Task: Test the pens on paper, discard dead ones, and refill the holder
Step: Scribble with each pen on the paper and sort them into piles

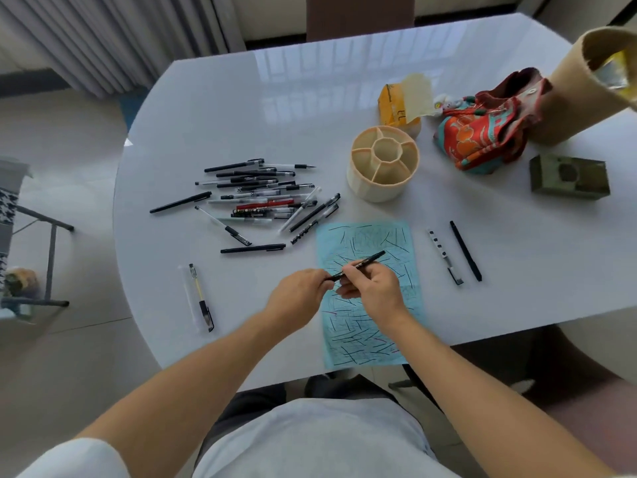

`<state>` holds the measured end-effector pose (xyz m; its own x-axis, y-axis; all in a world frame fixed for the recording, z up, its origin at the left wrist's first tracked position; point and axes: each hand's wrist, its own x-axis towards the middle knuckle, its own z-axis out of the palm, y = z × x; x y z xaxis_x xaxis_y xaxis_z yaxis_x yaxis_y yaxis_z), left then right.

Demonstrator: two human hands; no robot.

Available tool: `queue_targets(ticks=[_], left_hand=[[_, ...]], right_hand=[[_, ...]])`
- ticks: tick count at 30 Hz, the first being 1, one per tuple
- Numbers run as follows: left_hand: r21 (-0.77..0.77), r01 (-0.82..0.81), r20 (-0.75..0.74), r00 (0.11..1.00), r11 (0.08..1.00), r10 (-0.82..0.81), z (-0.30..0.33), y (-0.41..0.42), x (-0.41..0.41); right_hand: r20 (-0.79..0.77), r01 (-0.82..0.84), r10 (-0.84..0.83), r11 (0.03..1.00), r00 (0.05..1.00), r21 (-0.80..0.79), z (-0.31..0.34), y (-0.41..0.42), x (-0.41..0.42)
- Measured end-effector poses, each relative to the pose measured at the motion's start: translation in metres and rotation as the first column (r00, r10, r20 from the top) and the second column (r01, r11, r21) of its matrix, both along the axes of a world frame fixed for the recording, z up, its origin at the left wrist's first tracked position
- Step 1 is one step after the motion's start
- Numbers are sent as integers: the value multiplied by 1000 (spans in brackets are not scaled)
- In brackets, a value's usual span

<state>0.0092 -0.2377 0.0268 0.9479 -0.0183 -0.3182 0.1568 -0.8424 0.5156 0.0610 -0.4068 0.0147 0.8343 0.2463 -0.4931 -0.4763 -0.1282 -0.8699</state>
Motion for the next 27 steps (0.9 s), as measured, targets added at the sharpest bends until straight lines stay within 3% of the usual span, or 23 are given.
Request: queue_targets(ticks=[9, 13, 19, 27], left_hand=[[166, -67, 87, 995, 984, 53, -4, -23, 15], [208, -92, 56, 995, 974, 82, -15, 0, 0], [91, 53, 71, 996, 994, -60, -24, 26, -24], [26, 289, -13, 957, 957, -289, -32, 20, -2]], right_hand=[[-7, 245, -246, 966, 969, -83, 0, 8, 7], [-23, 435, -441, 892, 897, -122, 0, -10, 32], [50, 236, -233, 968, 971, -88, -1, -22, 51], [242, 107, -45, 962, 969, -250, -11, 24, 34]])
